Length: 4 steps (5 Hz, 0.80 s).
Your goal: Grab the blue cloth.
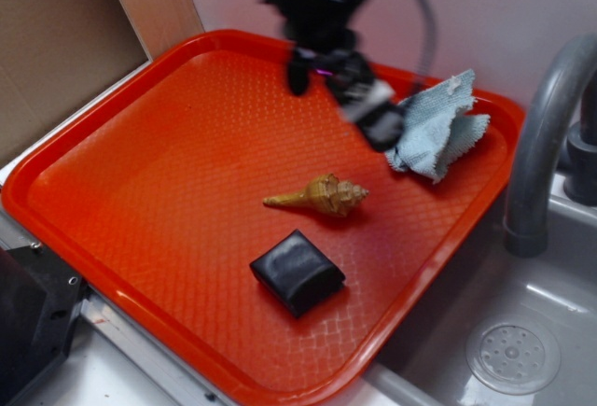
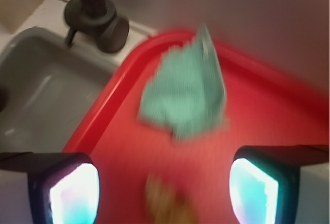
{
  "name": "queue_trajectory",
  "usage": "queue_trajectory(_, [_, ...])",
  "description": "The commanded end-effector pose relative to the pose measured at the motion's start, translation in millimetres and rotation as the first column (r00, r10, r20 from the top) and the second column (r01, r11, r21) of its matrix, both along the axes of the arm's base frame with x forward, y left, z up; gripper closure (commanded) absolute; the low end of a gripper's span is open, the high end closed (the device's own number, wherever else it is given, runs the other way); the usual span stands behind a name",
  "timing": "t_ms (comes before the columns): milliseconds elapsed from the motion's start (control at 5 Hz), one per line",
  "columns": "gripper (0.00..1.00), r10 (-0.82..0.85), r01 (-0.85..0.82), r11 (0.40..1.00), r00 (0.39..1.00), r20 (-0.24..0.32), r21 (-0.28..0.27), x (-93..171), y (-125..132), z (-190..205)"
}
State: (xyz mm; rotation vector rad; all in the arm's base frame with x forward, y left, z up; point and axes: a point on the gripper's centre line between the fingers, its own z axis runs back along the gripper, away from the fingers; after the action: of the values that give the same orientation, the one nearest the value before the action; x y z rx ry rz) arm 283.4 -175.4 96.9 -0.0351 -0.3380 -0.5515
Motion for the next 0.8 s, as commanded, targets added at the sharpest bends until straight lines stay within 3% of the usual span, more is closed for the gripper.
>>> queue_trajectory(0, [0.00, -0.062, 0.059, 0.997, 0.995, 0.071, 0.056, 38.1, -31.7, -35.4])
queue_trajectory(200, [0.04, -0.029, 0.028, 0.997, 0.999, 0.018, 0.075, 42.8, -25.0, -56.5])
queue_trajectory(400, [1.00, 0.074, -0.074, 0.996, 0.997, -0.004, 0.040, 51.6, -8.1, -57.5])
queue_trajectory(600, [1.00, 0.160, -0.159, 0.987, 0.987, -0.026, 0.024, 51.6, 16.7, -38.9])
